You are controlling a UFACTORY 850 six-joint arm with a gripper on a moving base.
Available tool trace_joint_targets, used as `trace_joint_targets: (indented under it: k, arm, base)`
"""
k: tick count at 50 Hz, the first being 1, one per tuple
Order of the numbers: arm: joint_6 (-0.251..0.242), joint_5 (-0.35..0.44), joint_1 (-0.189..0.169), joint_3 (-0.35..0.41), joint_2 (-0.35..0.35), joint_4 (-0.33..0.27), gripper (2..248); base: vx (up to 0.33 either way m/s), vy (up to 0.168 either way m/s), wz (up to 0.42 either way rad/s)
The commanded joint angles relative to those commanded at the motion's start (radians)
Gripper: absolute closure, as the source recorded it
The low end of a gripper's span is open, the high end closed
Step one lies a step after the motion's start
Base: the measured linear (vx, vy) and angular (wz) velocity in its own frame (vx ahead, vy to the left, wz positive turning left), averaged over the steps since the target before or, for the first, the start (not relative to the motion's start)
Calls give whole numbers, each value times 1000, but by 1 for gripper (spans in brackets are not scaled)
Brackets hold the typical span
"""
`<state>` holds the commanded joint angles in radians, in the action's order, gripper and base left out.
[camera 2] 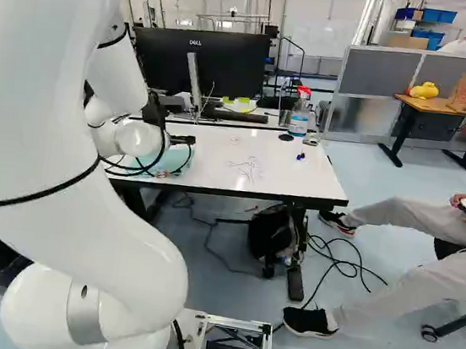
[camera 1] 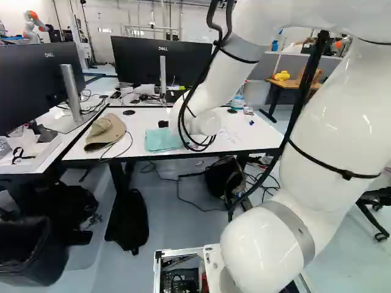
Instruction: Clean the table with the green towel
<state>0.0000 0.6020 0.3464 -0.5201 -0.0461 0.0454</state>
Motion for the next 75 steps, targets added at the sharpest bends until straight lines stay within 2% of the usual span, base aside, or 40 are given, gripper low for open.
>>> trace_joint_targets:
  k: [27,38,59,60,64,65,70,71,75]
  arm:
    - [0,-194,46,-139,-128,37,3]
    - [0,-274,67,-170,-155,52,3]
    - [0,-273,67,-170,-155,52,3]
    - [0,-273,67,-170,-155,52,33]
    - [0,-273,67,-170,-155,52,33]
    - [0,-273,67,-170,-155,52,71]
    - [0,-273,67,-170,-155,52,71]
    - [0,-273,67,-170,-155,52,109]
    - [0,-273,67,-170,-155,52,109]
  base:
    - [0,0,0]
    - [0,0,0]
    - [0,0,0]
    - [0,0,0]
    - [0,0,0]
    - [0,0,0]
    - [0,0,0]
    - [0,0,0]
    - [0,0,0]
